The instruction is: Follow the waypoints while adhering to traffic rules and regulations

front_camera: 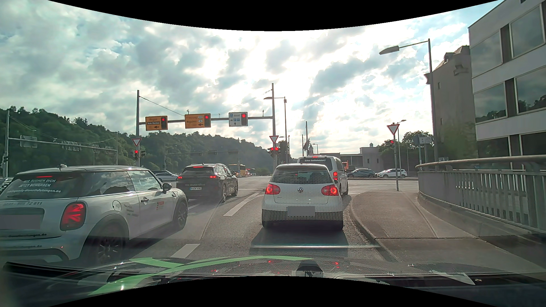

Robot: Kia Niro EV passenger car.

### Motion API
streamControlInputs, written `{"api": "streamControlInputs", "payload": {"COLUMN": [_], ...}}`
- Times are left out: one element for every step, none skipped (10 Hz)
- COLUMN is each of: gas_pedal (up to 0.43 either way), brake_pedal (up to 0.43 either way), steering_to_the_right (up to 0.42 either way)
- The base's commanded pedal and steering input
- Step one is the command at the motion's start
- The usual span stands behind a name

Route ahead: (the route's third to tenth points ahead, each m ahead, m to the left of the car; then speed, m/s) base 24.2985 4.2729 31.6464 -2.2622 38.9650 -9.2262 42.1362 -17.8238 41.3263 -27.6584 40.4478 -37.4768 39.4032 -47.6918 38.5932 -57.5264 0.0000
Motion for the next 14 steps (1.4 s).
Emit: {"api": "streamControlInputs", "payload": {"gas_pedal": [0.0,0.0,0.0,0.0,0.0,0.0,0.0,0.0,0.0,0.0,0.0,0.0,0.0,0.0], "brake_pedal": [0.47,0.47,0.47,0.47,0.463,0.463,0.463,0.463,0.463,0.463,0.476,0.482,0.482,0.482], "steering_to_the_right": [0.009,0.009,0.009,0.009,0.009,0.009,0.009,0.009,0.009,0.009,0.009,0.009,0.009,0.009]}}
